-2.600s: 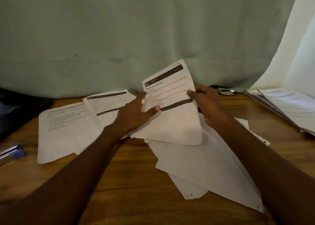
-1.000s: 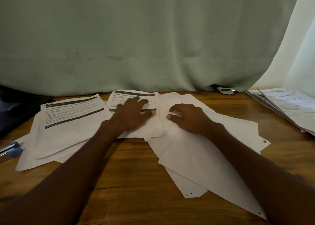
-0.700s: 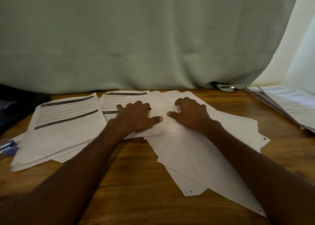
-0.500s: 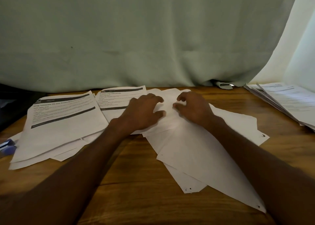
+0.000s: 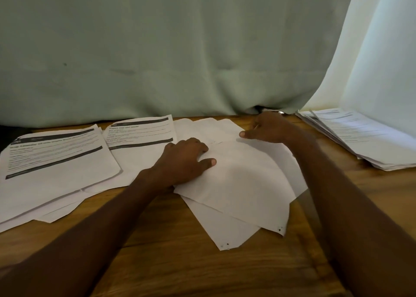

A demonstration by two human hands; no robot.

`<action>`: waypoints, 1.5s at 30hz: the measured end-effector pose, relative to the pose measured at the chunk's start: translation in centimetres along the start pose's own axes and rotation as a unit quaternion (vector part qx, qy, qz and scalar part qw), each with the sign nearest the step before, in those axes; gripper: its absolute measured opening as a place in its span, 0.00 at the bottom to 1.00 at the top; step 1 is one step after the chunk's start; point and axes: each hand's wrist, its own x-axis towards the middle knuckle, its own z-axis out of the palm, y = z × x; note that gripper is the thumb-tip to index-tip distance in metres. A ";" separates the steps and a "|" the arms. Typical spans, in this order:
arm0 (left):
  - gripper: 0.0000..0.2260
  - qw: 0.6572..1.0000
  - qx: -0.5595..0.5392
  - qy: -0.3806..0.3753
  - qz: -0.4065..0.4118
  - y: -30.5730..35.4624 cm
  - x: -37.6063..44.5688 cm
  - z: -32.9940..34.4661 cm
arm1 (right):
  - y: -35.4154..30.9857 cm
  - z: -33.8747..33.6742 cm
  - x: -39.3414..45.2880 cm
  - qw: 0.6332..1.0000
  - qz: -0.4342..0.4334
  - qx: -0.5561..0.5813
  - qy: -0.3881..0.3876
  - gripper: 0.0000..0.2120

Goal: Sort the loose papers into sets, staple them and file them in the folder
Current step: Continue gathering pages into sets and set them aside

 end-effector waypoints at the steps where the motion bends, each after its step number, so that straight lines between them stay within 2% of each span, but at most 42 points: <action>1: 0.25 1.000 -0.012 0.003 -0.001 0.0 0.0 0.1 | 0.0 -0.1 -0.2 0.999 0.007 -0.007 -0.037 0.28; 3: 0.23 0.999 -0.043 0.020 -0.007 -0.1 -0.1 0.1 | -0.4 0.0 -0.9 0.992 0.025 -0.035 -0.115 0.38; 4: 0.24 0.998 -0.053 0.027 -0.009 -0.2 -0.2 0.1 | -0.4 0.4 -1.0 0.990 0.030 -0.049 -0.126 0.41; 10: 0.31 0.997 -0.058 0.042 -0.011 0.6 -0.5 0.0 | -0.1 1.9 -0.6 1.000 0.013 -0.003 0.014 0.39; 13: 0.33 0.996 -0.046 0.060 0.037 1.6 -1.0 -0.4 | 0.0 2.8 -0.3 0.996 0.043 -0.075 0.034 0.35; 16: 0.40 0.994 -0.059 -0.006 0.094 3.2 -1.5 -0.7 | -0.7 3.7 -0.1 0.989 0.106 -0.097 0.042 0.36; 19: 0.46 0.992 -0.023 -0.090 0.087 4.3 -1.6 -0.3 | -1.1 4.1 -0.1 0.985 0.137 -0.089 0.053 0.34; 22: 0.44 0.993 -0.041 -0.082 0.070 4.0 -1.4 -0.2 | -1.4 3.7 -0.1 0.990 0.100 -0.070 0.066 0.26; 25: 0.34 0.992 -0.116 -0.001 0.055 2.8 -1.1 -0.1 | -2.5 2.7 -0.2 0.995 0.016 -0.011 0.094 0.19; 27: 0.30 0.989 -0.141 0.027 0.045 2.0 -0.9 -0.1 | -3.7 2.0 -0.5 0.993 -0.035 0.051 0.104 0.16; 29: 0.27 0.986 -0.158 0.035 0.039 1.4 -0.7 -0.1 | -4.6 1.5 -1.1 0.985 -0.096 0.124 0.073 0.12; 30: 0.26 0.986 -0.160 0.040 0.036 1.1 -0.7 0.0 | -4.8 1.2 -1.6 0.982 -0.116 0.144 0.025 0.16; 32: 0.23 0.984 -0.164 0.062 0.029 0.7 -0.5 0.0 | -5.1 0.5 -2.5 0.978 -0.129 0.096 -0.129 0.35; 34: 0.20 0.982 -0.164 0.092 0.018 0.2 -0.5 -0.1 | -5.5 0.3 -2.9 0.954 -0.124 -0.029 -0.272 0.52; 36: 0.19 0.985 -0.126 0.120 0.002 -0.2 -0.5 -0.5 | -6.0 1.0 -2.8 0.929 -0.120 -0.095 -0.337 0.61; 38: 0.18 0.986 -0.098 0.135 -0.009 -0.7 -0.6 -0.7 | -6.3 1.7 -2.6 0.926 -0.121 -0.109 -0.341 0.66; 40: 0.16 0.982 -0.122 0.143 -0.018 -1.2 -0.6 -0.7 | -6.3 2.0 -2.4 0.930 -0.125 -0.103 -0.329 0.65; 43: 0.14 0.973 -0.155 0.167 -0.036 -1.7 -0.5 -1.0 | -5.8 1.6 -2.0 0.949 -0.124 -0.073 -0.282 0.54; 45: 0.12 0.956 -0.208 0.202 -0.042 -1.9 -0.4 -1.3 | -5.2 1.3 -1.9 0.970 -0.113 -0.042 -0.213 0.43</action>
